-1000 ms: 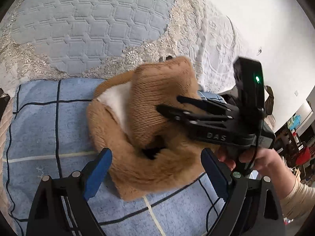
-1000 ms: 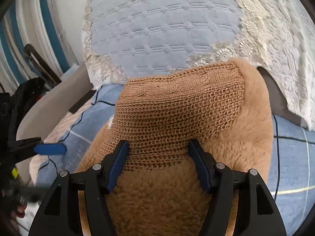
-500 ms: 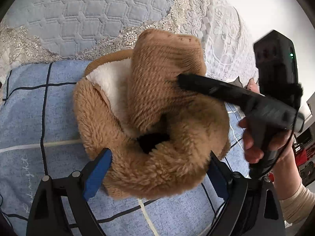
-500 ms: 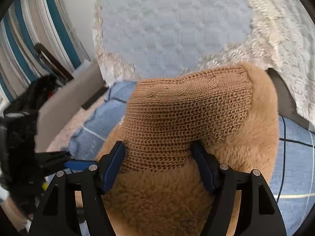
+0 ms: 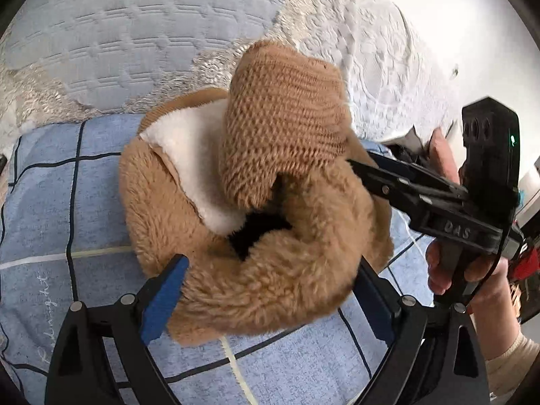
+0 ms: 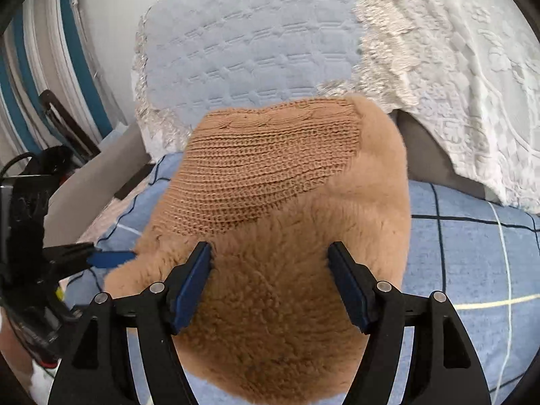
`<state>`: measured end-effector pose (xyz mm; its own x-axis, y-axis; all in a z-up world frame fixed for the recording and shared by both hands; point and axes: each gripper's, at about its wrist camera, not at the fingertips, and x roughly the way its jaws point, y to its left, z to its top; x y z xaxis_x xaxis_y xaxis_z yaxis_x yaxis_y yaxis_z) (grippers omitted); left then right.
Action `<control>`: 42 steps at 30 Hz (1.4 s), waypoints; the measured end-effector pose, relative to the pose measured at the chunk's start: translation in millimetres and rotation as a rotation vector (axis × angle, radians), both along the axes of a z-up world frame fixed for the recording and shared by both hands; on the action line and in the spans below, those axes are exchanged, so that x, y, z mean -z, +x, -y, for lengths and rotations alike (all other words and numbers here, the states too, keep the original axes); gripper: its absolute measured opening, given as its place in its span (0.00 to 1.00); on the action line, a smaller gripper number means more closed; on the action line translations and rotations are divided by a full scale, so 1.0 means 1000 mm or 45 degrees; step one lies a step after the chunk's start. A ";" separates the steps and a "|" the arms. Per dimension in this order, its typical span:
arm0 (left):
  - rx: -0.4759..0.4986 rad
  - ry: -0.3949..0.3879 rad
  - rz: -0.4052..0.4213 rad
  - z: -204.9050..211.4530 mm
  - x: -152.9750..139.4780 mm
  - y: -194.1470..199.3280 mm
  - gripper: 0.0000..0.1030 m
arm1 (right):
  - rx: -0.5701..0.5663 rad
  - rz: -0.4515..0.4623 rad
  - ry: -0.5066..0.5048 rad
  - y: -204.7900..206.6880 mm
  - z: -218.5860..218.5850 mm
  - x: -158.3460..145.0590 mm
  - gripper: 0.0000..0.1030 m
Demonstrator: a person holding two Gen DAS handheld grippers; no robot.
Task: Fold large clothes
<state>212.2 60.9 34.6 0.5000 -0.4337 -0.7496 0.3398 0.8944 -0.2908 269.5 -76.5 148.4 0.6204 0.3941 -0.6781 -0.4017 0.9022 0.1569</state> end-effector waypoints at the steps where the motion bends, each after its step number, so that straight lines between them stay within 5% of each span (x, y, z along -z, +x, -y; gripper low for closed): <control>1: 0.007 0.003 0.011 0.002 -0.001 0.000 0.92 | 0.019 -0.017 0.005 0.001 0.003 0.001 0.70; 7: -0.039 -0.048 0.012 -0.016 -0.001 -0.004 0.92 | 0.007 -0.107 0.131 0.010 0.022 0.000 0.70; 11: -0.071 -0.096 -0.001 -0.029 -0.003 -0.005 0.92 | 0.001 -0.070 0.144 0.000 0.028 -0.001 0.70; 16: -0.069 -0.071 -0.015 -0.029 -0.005 0.000 0.93 | 0.101 -0.038 0.394 -0.019 0.089 0.009 0.75; 20: -0.083 -0.174 -0.038 -0.037 -0.007 0.003 0.93 | 0.193 -0.220 0.497 -0.003 0.126 0.038 0.75; 22: -0.102 -0.195 -0.026 -0.043 -0.012 0.003 0.93 | 0.177 -0.297 0.680 0.006 0.143 0.053 0.75; 28: -0.111 -0.246 -0.061 -0.055 -0.014 0.018 0.93 | 0.120 -0.329 0.939 0.025 0.165 0.082 0.75; 30: -0.110 -0.275 -0.096 -0.060 -0.005 0.028 0.94 | 0.071 -0.389 0.937 0.043 0.157 0.090 0.76; 34: -0.178 -0.408 -0.212 -0.079 0.020 0.042 0.94 | 0.040 -0.435 0.956 0.066 0.135 0.097 0.98; 42: -0.161 -0.357 -0.059 -0.084 -0.008 0.036 0.94 | -0.159 -0.172 0.417 0.046 0.040 0.041 1.00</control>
<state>248.6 144.4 42.3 0.5313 -0.5632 -0.6329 0.2117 0.8116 -0.5445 315.1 -116.4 107.2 0.4675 0.6707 -0.5758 -0.4612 0.7408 0.4884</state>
